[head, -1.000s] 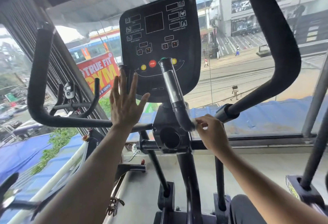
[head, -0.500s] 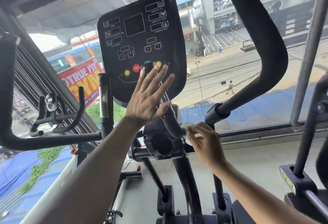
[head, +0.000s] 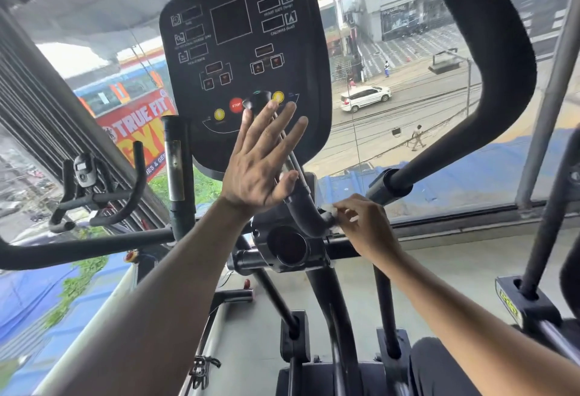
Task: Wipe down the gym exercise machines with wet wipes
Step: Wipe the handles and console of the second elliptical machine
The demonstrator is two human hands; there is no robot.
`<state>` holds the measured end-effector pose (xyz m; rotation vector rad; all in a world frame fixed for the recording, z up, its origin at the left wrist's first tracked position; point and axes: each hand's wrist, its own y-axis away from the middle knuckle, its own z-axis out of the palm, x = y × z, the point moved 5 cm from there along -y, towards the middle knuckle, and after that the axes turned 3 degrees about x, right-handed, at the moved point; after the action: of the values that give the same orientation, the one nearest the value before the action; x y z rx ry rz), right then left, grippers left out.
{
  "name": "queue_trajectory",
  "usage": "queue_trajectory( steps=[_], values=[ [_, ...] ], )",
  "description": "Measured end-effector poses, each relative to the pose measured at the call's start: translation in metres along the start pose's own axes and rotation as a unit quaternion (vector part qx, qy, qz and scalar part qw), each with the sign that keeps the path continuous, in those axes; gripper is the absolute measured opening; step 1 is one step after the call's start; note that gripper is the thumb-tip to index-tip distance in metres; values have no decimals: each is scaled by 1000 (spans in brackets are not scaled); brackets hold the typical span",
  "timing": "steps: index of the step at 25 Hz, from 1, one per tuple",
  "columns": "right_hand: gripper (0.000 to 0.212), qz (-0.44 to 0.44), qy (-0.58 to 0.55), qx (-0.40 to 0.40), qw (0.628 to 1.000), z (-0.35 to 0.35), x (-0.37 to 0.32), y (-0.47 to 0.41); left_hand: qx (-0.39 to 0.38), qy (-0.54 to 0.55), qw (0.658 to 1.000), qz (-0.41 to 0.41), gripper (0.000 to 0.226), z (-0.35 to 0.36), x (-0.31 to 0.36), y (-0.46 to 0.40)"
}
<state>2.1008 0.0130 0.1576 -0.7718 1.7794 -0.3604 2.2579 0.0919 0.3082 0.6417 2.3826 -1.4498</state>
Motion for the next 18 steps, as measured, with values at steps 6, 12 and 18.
queue_trajectory(
  steps=[6,12,18],
  values=[
    [13,-14,-92,37,995,-10,-35,44,2,-1,1000,-10,76,-1,1,1],
    [15,40,3,20,999,6,16,1,-14,-2,1000,-24,79,-2,4,3],
    [14,23,-40,19,999,-1,7,27,-30,-13,999,-41,82,-5,3,1]
  ],
)
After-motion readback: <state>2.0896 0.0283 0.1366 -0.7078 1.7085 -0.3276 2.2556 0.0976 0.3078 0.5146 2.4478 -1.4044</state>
